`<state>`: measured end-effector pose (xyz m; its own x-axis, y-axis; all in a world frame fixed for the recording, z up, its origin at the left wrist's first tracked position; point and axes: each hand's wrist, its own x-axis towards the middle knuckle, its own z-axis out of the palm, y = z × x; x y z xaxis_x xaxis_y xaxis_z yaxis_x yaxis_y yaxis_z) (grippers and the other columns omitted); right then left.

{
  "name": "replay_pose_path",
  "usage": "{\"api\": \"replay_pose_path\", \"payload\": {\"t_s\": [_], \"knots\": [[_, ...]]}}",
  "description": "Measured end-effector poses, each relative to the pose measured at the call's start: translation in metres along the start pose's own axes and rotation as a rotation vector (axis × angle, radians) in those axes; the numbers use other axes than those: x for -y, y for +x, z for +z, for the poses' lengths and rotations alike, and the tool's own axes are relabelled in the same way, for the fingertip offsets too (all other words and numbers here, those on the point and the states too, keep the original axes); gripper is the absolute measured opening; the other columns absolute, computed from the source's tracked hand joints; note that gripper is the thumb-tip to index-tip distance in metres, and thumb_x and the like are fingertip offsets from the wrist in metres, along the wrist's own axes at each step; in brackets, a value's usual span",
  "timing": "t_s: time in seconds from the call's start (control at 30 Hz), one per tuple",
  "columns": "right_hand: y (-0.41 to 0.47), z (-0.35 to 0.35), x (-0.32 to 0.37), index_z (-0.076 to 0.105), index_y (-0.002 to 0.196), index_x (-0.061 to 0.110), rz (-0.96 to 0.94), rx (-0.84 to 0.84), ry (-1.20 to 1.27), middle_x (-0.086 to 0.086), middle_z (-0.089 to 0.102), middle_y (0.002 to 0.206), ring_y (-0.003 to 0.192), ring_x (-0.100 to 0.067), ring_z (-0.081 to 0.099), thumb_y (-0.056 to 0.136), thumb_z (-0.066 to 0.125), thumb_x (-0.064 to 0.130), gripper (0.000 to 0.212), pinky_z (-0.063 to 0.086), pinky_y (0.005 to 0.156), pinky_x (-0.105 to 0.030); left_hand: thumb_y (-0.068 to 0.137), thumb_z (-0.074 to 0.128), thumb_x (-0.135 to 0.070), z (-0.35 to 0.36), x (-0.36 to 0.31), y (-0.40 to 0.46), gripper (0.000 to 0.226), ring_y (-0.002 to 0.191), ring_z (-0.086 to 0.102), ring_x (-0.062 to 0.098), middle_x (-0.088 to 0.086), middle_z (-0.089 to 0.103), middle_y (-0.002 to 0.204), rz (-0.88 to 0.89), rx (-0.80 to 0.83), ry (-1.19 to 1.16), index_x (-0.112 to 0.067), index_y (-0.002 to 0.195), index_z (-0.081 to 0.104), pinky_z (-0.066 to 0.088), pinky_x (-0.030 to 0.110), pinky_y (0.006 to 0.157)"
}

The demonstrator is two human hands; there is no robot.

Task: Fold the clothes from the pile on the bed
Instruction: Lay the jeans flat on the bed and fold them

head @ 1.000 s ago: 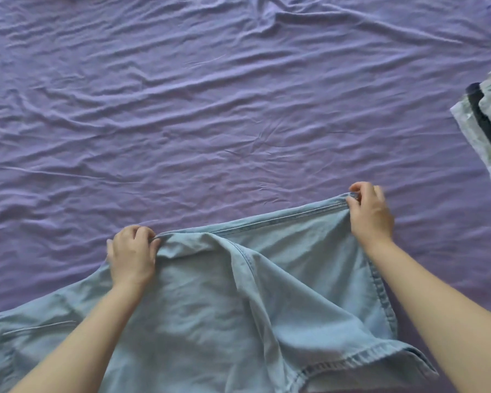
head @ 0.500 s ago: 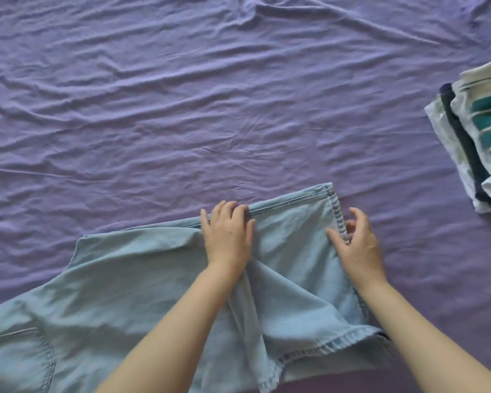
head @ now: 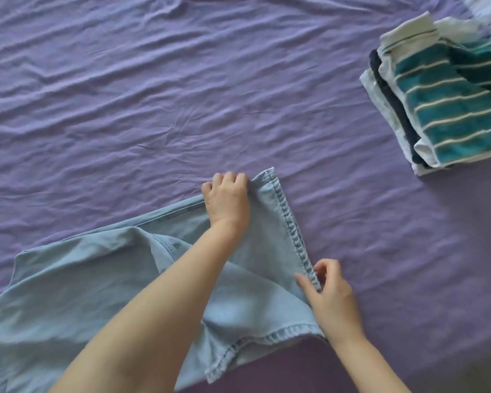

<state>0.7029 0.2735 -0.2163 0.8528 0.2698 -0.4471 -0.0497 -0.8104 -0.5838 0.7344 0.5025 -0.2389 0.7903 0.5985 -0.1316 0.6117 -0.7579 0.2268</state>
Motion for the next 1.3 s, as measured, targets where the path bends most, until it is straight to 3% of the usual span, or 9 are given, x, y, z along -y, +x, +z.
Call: {"api": "replay_pose_path", "payload": {"t_s": [0.13, 0.3, 0.43, 0.6, 0.8, 0.9, 1.0, 1.13, 1.3], "knots": [[-0.018, -0.013, -0.010, 0.042, 0.117, 0.028, -0.034, 0.096, -0.124, 0.007, 0.068, 0.104, 0.098, -0.024, 0.064, 0.080, 0.068, 0.039, 0.047, 0.044, 0.073, -0.033, 0.091, 0.054, -0.034, -0.007, -0.017, 0.015, 0.024, 0.112, 0.044, 0.025, -0.001, 0.061, 0.112, 0.108, 0.071, -0.002, -0.025, 0.112, 0.063, 0.021, 0.035, 0.086], [-0.021, -0.031, -0.014, 0.017, 0.142, 0.031, -0.143, 0.083, -0.387, 0.010, 0.066, 0.108, 0.100, -0.020, 0.061, 0.083, 0.054, 0.059, 0.074, 0.041, 0.077, -0.031, 0.094, 0.049, -0.029, -0.021, -0.018, 0.029, 0.023, 0.103, 0.045, 0.025, -0.002, 0.068, 0.099, -0.026, -0.128, -0.128, -0.026, 0.096, 0.072, 0.018, 0.033, 0.078], [-0.018, -0.024, -0.018, 0.007, 0.147, 0.024, -0.112, 0.162, -0.559, 0.007, 0.061, 0.117, 0.101, -0.020, 0.057, 0.088, 0.046, 0.058, 0.079, 0.036, 0.090, -0.028, 0.095, 0.050, -0.029, -0.015, -0.025, 0.022, 0.022, 0.109, 0.042, 0.024, -0.004, 0.065, 0.105, 0.008, 0.004, -0.066, -0.030, 0.102, 0.070, 0.018, 0.033, 0.083], [-0.024, -0.023, -0.027, 0.034, 0.143, 0.019, -0.198, 0.071, -0.447, 0.001, 0.053, 0.125, 0.105, -0.023, 0.058, 0.085, 0.063, 0.038, 0.068, 0.040, 0.090, -0.036, 0.082, 0.067, -0.020, -0.018, -0.015, -0.014, 0.050, 0.122, 0.039, 0.031, 0.005, 0.050, 0.131, 0.152, 0.074, -0.163, -0.025, 0.131, 0.053, 0.029, 0.040, 0.098], [-0.032, -0.029, -0.011, 0.061, 0.118, 0.019, -0.474, -0.007, -0.102, 0.004, 0.062, 0.113, 0.108, -0.016, 0.055, 0.087, 0.058, 0.044, 0.040, 0.039, 0.091, -0.032, 0.078, 0.064, -0.025, -0.038, 0.049, -0.102, 0.021, 0.104, 0.058, 0.039, 0.013, 0.064, 0.110, 0.548, 0.135, -0.161, -0.017, 0.095, 0.074, 0.050, 0.049, 0.084], [-0.035, -0.022, -0.005, 0.054, 0.127, 0.031, -0.714, 0.316, -0.259, 0.005, 0.050, 0.135, 0.131, -0.012, 0.036, 0.078, 0.054, 0.063, 0.059, 0.029, 0.106, -0.031, 0.074, 0.052, -0.021, -0.048, 0.085, -0.130, 0.029, 0.112, 0.058, 0.035, 0.010, 0.064, 0.116, 0.630, 0.294, -0.079, -0.025, 0.092, 0.075, 0.050, 0.051, 0.086], [-0.029, -0.011, -0.010, 0.065, 0.115, 0.028, -0.902, 0.405, -0.519, -0.002, 0.056, 0.131, 0.126, -0.025, 0.049, 0.066, 0.079, 0.038, 0.052, 0.040, 0.100, -0.041, 0.065, 0.050, -0.020, -0.054, 0.108, -0.141, 0.043, 0.131, 0.044, 0.032, 0.007, 0.053, 0.137, 0.622, 0.460, -0.008, -0.033, 0.099, 0.073, 0.034, 0.055, 0.106], [-0.021, -0.001, -0.015, 0.072, 0.087, 0.011, -0.654, 0.227, -0.163, -0.002, 0.070, 0.100, 0.097, -0.026, 0.065, 0.069, 0.074, 0.002, 0.020, 0.049, 0.083, -0.036, 0.071, 0.054, -0.050, -0.053, 0.118, -0.140, 0.051, 0.147, 0.002, 0.016, -0.005, 0.015, 0.158, 0.613, 0.610, 0.033, -0.048, 0.122, 0.057, -0.003, 0.038, 0.118], [-0.010, 0.001, -0.013, 0.066, 0.069, 0.016, -0.255, 0.210, 0.052, 0.004, 0.061, 0.068, 0.070, -0.015, 0.055, 0.083, 0.067, 0.014, 0.015, 0.039, 0.065, -0.020, 0.050, 0.046, -0.093, -0.056, 0.119, -0.140, 0.098, 0.144, -0.015, 0.009, -0.009, -0.002, 0.159, 0.534, 0.766, 0.005, -0.050, 0.138, 0.033, -0.010, 0.037, 0.117]]}}
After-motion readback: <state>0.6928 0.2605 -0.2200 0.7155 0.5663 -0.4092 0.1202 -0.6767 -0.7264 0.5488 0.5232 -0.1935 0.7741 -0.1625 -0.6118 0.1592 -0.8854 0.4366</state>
